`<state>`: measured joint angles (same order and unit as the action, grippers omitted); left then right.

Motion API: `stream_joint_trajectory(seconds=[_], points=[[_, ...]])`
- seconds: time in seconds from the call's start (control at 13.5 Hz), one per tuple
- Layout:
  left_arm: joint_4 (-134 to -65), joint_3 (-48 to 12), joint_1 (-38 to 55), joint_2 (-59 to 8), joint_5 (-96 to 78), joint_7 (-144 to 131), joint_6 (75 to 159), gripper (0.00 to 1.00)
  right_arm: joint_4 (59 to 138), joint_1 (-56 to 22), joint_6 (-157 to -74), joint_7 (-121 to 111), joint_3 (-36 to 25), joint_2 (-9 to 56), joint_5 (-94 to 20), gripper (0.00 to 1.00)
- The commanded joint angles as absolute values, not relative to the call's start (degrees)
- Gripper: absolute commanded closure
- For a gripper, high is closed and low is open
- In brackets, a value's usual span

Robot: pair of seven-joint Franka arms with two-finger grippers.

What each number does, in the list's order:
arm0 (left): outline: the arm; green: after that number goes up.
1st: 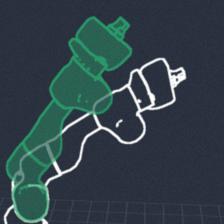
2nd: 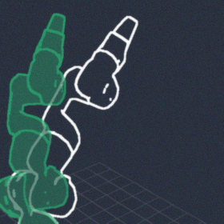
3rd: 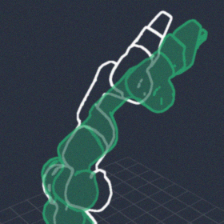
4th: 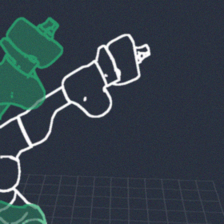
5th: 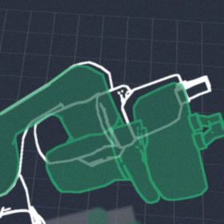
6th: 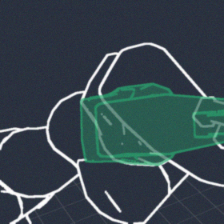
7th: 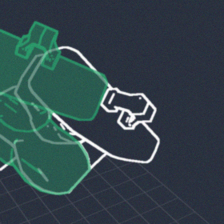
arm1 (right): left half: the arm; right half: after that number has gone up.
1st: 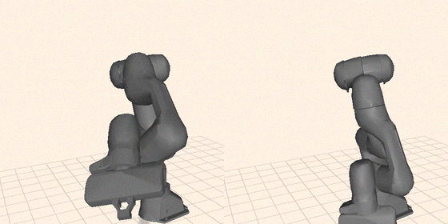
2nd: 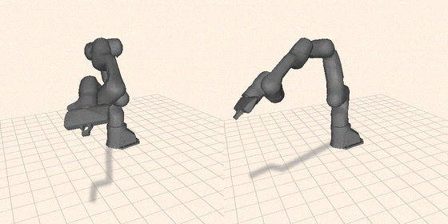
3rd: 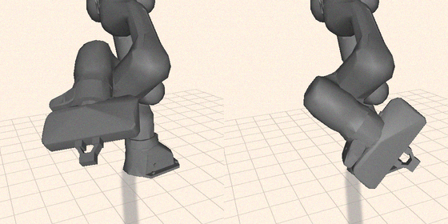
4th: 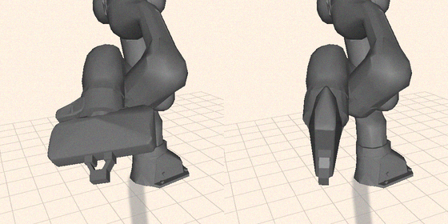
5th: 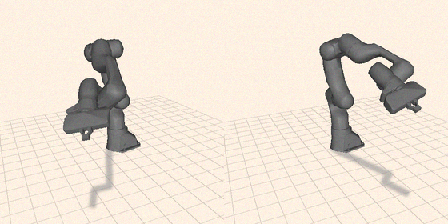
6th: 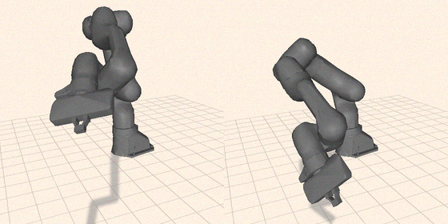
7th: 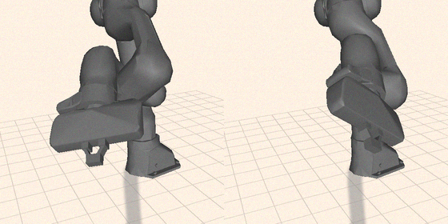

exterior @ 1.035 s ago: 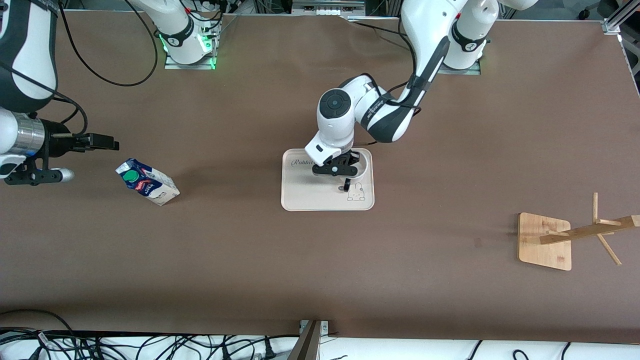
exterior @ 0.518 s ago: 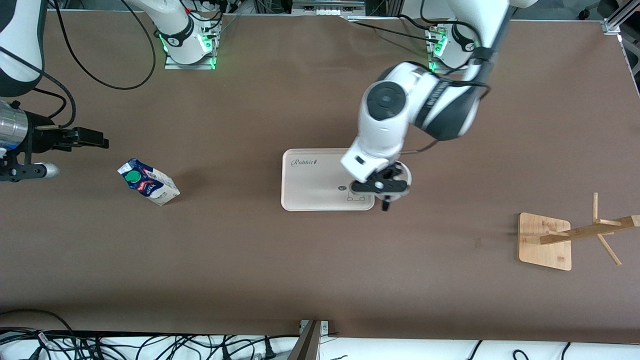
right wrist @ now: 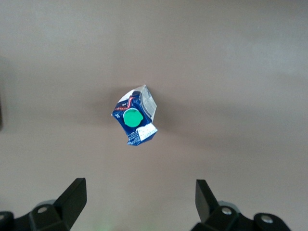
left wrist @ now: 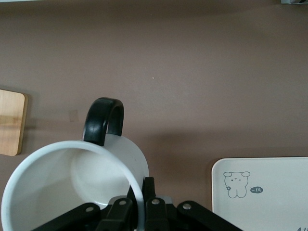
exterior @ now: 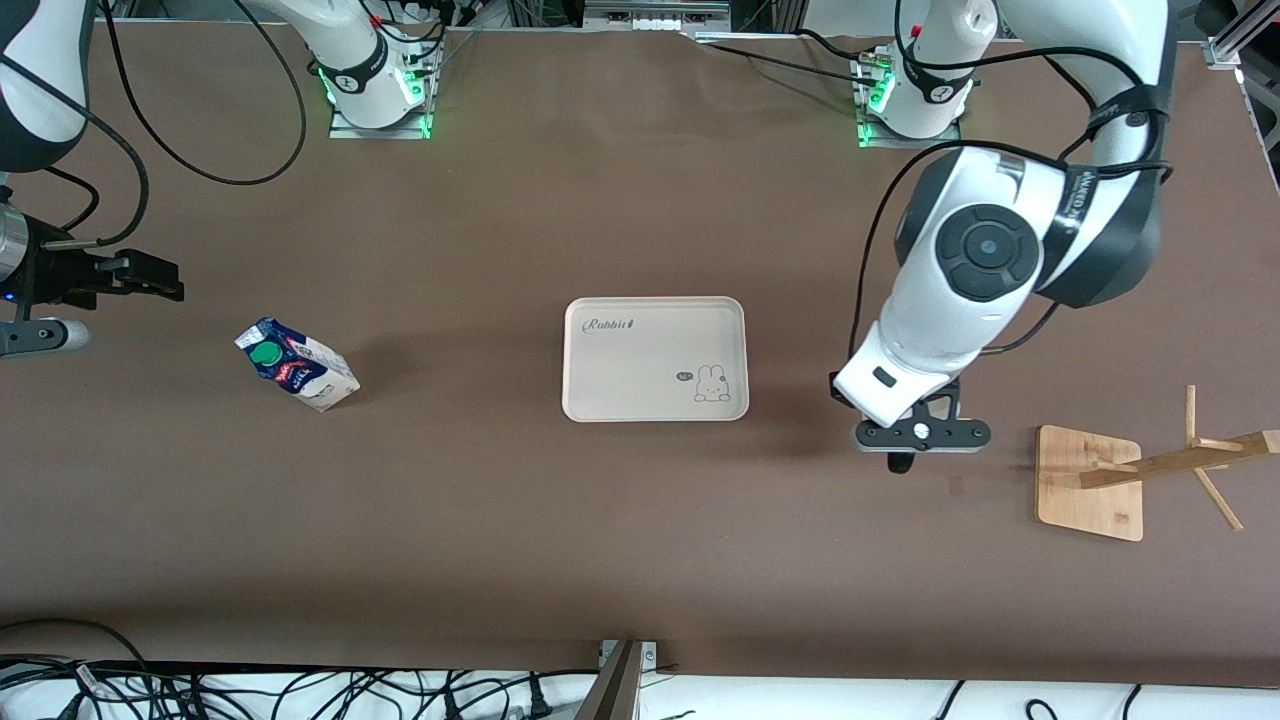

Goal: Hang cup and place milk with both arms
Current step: 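Carry the white mug by its rim toward the wooden stand with the left gripper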

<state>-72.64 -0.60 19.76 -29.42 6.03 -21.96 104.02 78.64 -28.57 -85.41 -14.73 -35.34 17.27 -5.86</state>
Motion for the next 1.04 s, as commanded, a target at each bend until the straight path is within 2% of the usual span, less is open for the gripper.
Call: stream_joint_trajectory(seconds=[0.0, 0.15, 0.3, 0.67, 0.96], points=[[-72.33, -1.49, 12.52, -25.41, 6.16, -16.55, 101.95, 1.0, 77.17, -20.18, -85.34, -15.12, -24.93, 16.45, -3.78, 0.0], [-72.25, -1.41, 9.15, -24.35, 3.0, -11.71, 100.64, 1.0, 77.61, -9.19, -87.36, -15.03, -11.93, 14.24, -0.29, 0.0], [-72.33, -2.02, 4.24, -23.29, 0.9, -10.64, 98.54, 1.0, 77.96, -4.15, -87.45, -14.77, -5.21, 12.41, 6.56, 0.0], [-72.95, -1.93, -4.21, -22.32, -4.04, -2.04, 93.87, 1.0, 79.28, -2.54, -87.19, 8.05, -4.31, 12.13, 0.71, 0.0], [-73.13, -1.76, -6.85, -22.41, -6.33, -0.09, 92.11, 1.0, 79.1, -3.51, -88.67, 7.91, -4.48, 13.01, 0.18, 0.0]])
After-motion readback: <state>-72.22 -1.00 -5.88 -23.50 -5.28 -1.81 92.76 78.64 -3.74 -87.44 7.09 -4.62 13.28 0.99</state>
